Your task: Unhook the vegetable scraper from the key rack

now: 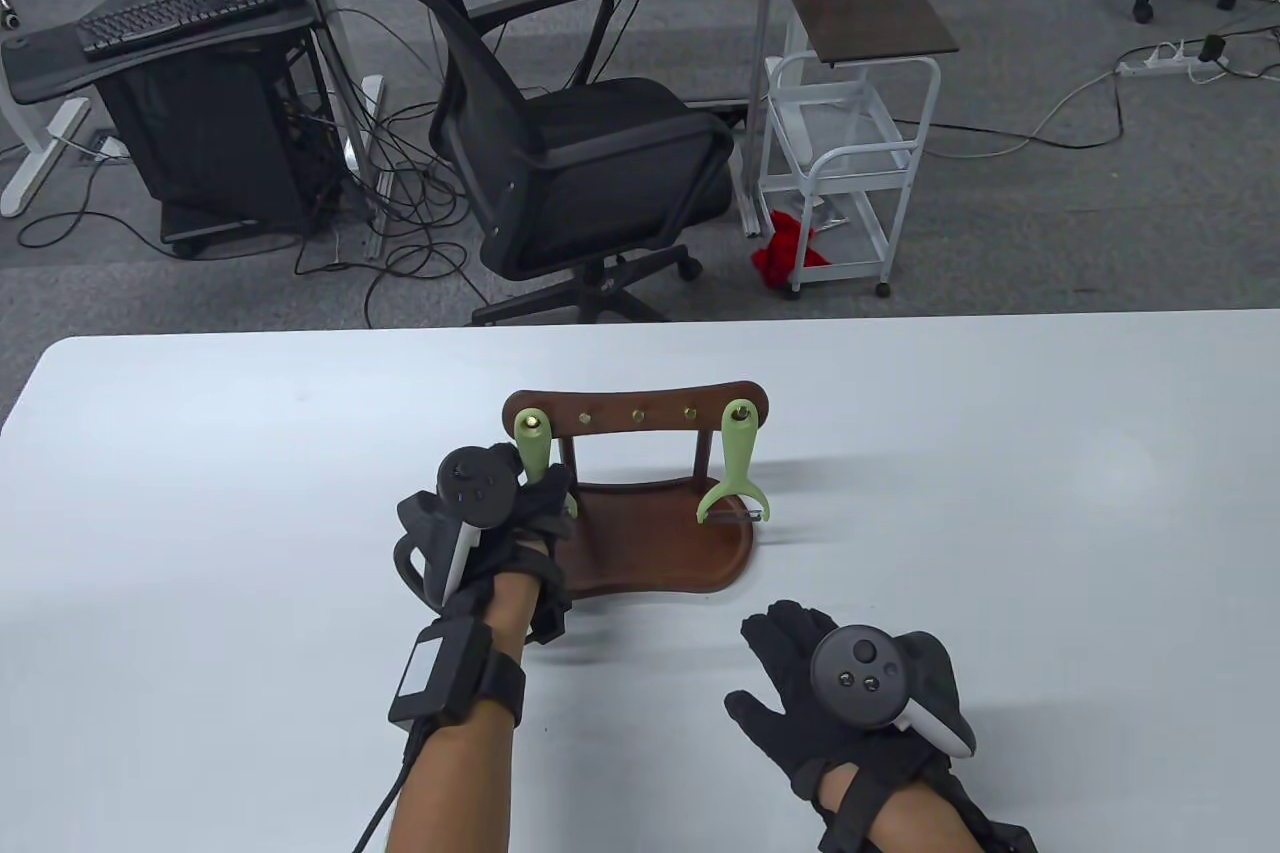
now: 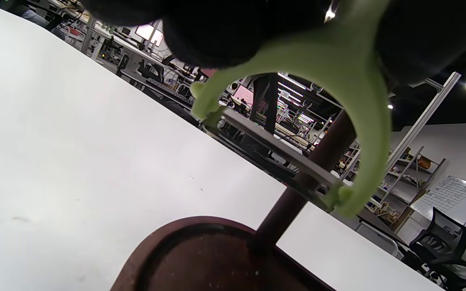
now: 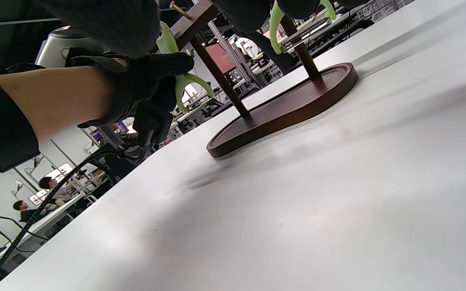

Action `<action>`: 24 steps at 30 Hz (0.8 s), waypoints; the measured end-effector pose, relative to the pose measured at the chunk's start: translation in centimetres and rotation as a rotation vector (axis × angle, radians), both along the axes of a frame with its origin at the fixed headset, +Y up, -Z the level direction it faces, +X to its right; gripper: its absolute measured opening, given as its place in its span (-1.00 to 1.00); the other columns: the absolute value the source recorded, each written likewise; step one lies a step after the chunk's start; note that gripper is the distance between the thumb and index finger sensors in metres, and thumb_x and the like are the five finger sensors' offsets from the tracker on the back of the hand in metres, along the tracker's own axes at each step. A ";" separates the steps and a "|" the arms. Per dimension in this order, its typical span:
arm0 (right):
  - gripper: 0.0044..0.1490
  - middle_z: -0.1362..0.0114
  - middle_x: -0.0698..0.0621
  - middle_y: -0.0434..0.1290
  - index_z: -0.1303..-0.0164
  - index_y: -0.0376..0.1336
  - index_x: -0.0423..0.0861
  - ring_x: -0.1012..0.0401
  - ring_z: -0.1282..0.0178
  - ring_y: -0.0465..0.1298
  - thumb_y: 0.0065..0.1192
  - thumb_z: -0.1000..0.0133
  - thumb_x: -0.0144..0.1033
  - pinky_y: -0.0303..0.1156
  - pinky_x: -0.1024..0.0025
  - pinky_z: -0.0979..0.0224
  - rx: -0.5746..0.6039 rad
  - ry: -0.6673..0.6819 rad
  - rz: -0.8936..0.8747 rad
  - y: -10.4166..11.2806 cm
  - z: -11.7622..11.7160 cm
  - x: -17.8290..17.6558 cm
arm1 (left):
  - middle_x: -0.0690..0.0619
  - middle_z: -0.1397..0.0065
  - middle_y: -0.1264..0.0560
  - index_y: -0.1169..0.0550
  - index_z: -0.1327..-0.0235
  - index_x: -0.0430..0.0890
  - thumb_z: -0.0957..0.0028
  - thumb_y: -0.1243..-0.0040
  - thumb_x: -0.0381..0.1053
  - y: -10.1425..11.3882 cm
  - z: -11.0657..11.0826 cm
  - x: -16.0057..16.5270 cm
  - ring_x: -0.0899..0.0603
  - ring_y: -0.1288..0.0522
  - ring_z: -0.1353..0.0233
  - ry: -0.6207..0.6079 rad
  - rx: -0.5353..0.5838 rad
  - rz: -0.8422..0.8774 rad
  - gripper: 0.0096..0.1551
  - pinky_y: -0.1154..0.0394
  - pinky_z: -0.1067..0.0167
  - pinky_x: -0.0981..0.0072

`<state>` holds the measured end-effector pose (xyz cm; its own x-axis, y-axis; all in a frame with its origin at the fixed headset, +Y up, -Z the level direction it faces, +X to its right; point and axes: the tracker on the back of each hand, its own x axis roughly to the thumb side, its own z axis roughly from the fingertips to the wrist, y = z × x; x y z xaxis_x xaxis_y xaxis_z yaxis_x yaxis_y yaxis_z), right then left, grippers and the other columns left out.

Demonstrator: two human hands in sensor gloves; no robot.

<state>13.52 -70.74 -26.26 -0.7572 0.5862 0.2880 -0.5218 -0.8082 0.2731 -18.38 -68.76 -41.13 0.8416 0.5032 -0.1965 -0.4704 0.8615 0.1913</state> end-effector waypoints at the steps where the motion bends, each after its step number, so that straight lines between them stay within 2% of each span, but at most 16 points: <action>1: -0.02 -0.61 -0.42 -0.10 -0.50 -0.03 -0.30 -0.44 -0.48 -0.09 0.13 -0.08 0.06 -0.07 -0.48 -0.34 0.001 0.000 -0.001 0.0 0.0 0.0 | -0.16 -0.40 -0.40 -0.49 -0.28 -0.05 -0.03 -0.39 0.33 0.0 -0.1 0.1 -0.15 -0.59 0.04 0.002 0.001 -0.006 -0.30 -0.51 0.07 -0.09; 4: -0.02 -0.61 -0.42 -0.10 -0.50 -0.03 -0.30 -0.44 -0.48 -0.09 0.13 -0.08 0.06 -0.07 -0.49 -0.34 -0.001 0.000 -0.004 0.0 0.0 0.1 | -0.17 -0.40 -0.40 -0.54 -0.20 -0.03 -0.05 -0.36 0.31 0.0 -0.4 0.3 -0.16 -0.58 0.03 -0.007 0.001 -0.030 -0.39 -0.51 0.05 -0.10; 10: -0.03 -0.61 -0.42 -0.10 -0.50 -0.03 -0.30 -0.44 -0.48 -0.09 0.13 -0.08 0.06 -0.07 -0.48 -0.34 -0.007 -0.001 -0.001 -0.1 0.0 0.1 | -0.17 -0.41 -0.39 -0.54 -0.21 -0.04 -0.06 -0.34 0.31 0.1 -0.7 0.4 -0.16 -0.58 0.02 -0.012 -0.007 -0.038 -0.39 -0.50 0.02 -0.11; 24: -0.03 -0.60 -0.42 -0.09 -0.50 -0.04 -0.30 -0.44 -0.48 -0.08 0.12 -0.08 0.06 -0.07 -0.48 -0.34 -0.005 0.006 0.001 -0.1 0.1 -0.1 | -0.19 -0.37 -0.43 -0.57 -0.17 -0.09 -0.08 -0.32 0.28 1.1 0.1 -0.1 -0.17 -0.59 0.08 -0.090 -0.011 -0.074 -0.41 -0.51 0.07 -0.12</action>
